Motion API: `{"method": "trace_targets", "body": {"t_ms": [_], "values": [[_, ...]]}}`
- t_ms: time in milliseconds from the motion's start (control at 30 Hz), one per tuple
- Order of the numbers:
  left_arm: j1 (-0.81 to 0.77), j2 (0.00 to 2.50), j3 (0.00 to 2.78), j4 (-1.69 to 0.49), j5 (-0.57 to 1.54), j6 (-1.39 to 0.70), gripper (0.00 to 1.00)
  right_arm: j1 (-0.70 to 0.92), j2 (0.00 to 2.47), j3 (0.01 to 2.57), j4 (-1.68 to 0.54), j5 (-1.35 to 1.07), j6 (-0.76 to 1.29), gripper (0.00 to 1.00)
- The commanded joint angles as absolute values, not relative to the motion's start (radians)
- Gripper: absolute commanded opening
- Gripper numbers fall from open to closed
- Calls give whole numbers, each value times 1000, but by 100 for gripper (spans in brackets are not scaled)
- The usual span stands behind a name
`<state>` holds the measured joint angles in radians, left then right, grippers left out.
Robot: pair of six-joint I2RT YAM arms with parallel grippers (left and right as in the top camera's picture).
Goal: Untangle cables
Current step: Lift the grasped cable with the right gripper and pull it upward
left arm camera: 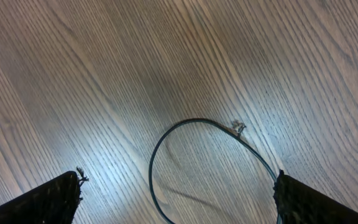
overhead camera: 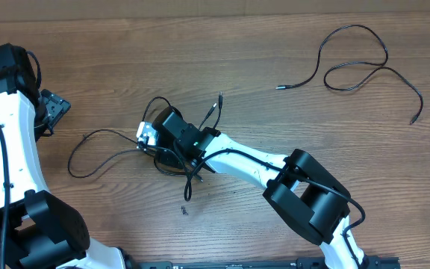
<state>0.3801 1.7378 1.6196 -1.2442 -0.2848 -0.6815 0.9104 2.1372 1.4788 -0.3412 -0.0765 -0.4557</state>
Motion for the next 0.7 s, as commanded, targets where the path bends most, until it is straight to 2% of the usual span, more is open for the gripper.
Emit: {"method": "trace_targets", "body": {"t_ms": [0,167,300,367,400,467,500,667], "values": [[379,1745,1638,-1244,-295,-699,100,911,2147,1478,-353,-104,-447,47],[379,1745,1638,-1244,-295,-699,99,911,2160,1478,-360,-106,-447,47],[379,1745,1638,-1245,-295,-699,100,911,2160,1478,-361,-106,-447,52],[379,1745,1638,-1244,-295,-699,99,911,2161,1478,-361,-106,-447,45],[379,1745,1638,-1244,-295,-699,99,911,2162,1478,-362,-106,-447,36],[379,1745,1638,-1244,-295,-699,100,911,2168,1478,-367,-105,-447,8],[379,1745,1638,-1244,-295,-699,100,911,2171,1478,-372,-106,-447,4],[379,1745,1638,-1244,-295,-699,100,911,2173,1478,-384,-92,-447,4]]}}
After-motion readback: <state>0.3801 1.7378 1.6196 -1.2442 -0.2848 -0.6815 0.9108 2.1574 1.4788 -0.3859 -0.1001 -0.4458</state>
